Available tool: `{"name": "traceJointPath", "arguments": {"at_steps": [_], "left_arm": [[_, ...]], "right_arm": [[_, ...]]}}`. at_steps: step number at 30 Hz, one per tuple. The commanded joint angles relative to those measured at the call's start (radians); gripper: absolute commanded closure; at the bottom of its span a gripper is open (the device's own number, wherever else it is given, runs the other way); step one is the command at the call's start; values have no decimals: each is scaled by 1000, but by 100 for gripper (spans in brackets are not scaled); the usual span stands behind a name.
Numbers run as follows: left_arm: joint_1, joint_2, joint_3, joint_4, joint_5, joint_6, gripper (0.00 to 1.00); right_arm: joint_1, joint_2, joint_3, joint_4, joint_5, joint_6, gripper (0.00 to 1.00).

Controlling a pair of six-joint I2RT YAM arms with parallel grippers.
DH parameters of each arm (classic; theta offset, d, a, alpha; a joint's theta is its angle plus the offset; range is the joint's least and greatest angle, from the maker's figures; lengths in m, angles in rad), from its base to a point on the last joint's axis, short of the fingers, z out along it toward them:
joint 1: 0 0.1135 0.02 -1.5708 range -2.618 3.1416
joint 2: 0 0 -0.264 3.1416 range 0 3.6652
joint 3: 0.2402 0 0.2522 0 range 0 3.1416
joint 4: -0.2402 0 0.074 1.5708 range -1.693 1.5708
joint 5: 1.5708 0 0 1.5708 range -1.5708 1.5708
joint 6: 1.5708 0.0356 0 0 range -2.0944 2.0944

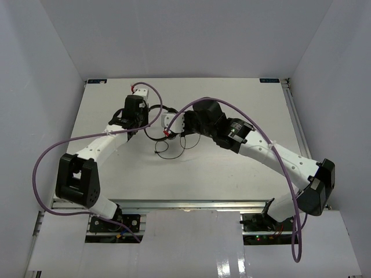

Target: Wrap the headphones

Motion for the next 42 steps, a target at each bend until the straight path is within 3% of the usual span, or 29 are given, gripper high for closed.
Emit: {"name": "traceJointPath", "arguments": {"at_steps": [1, 11, 23, 26, 29, 30, 32, 34, 42], "left_arm": [[-14, -161, -32, 33, 148, 56, 100], [-66, -362, -128, -51, 396, 77, 100], [-126, -407, -97, -63, 479, 28, 100], [-126, -418, -56, -63, 476, -9, 100], [-126, -420, 8, -75, 457, -49, 100], [-126, -418, 14, -80, 458, -64, 100], [-126, -406, 73, -91, 468, -108, 100], [-126, -393, 126, -97, 489, -152, 100], [-128, -325, 414, -199, 481, -258, 100]], "right_arm": [[-16, -14, -47, 198, 137, -91, 92], [-166, 61, 36, 227, -89, 83, 92], [-316, 175, 140, 197, -280, 316, 92], [-356, 176, 105, 196, -394, 392, 92], [-419, 175, 56, 220, -641, 502, 91], [-431, 176, 47, 243, -670, 535, 91], [-449, 185, -26, 338, -909, 631, 90], [-449, 196, -63, 484, -1017, 752, 89], [-405, 371, -101, 1102, -1189, 1349, 83]]}}
